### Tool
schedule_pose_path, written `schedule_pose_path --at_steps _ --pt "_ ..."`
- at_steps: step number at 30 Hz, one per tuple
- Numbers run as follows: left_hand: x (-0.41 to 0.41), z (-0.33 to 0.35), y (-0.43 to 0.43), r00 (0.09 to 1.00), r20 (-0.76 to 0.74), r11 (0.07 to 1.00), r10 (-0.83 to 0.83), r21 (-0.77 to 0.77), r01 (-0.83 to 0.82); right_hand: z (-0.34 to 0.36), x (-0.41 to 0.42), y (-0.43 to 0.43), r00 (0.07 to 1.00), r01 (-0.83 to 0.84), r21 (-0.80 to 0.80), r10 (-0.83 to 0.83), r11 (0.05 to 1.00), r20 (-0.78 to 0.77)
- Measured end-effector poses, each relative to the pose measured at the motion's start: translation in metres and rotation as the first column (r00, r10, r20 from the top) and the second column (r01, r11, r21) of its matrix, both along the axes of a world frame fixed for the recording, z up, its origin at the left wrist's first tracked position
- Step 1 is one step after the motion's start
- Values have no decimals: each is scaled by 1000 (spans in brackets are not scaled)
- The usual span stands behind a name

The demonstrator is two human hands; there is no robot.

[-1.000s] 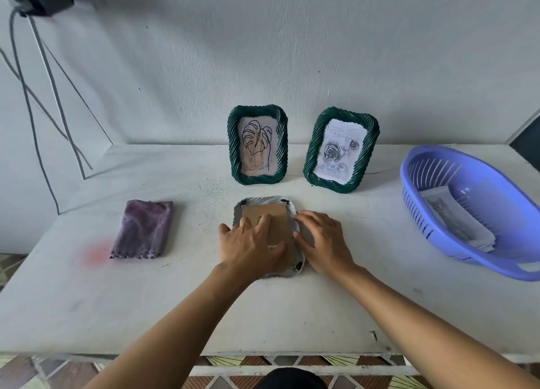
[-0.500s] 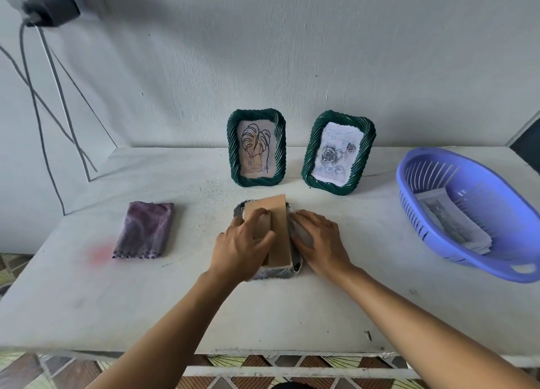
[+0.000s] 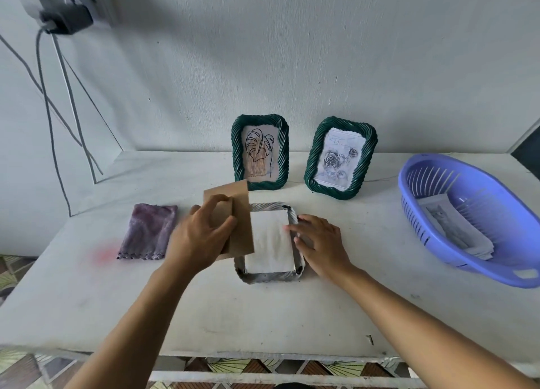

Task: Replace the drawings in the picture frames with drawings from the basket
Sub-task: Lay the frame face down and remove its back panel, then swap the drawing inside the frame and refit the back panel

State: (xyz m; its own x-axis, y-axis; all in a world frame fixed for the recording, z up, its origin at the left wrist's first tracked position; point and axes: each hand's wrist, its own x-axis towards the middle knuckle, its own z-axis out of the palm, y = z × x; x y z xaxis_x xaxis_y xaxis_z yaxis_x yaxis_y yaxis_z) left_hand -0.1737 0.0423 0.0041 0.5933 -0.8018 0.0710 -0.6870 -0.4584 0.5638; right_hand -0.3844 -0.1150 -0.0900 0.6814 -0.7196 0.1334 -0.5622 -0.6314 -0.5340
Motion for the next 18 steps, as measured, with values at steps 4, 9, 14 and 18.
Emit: schedule_pose_path --at_steps 4,9,14,18 --pt "27 -15 19 987 148 981 56 175 -82 -1 0 2 999 7 -24 -6 1000 36" --pt "26 -40 27 979 200 947 -35 318 -31 -3 0 4 999 10 -107 -6 994 34" --pt "20 -54 23 967 245 952 -68 307 -11 -7 0 4 1000 17 -134 -14 991 28" --pt "20 -67 25 951 303 973 -56 229 -16 -7 1 5 999 28 -142 -23 989 39"
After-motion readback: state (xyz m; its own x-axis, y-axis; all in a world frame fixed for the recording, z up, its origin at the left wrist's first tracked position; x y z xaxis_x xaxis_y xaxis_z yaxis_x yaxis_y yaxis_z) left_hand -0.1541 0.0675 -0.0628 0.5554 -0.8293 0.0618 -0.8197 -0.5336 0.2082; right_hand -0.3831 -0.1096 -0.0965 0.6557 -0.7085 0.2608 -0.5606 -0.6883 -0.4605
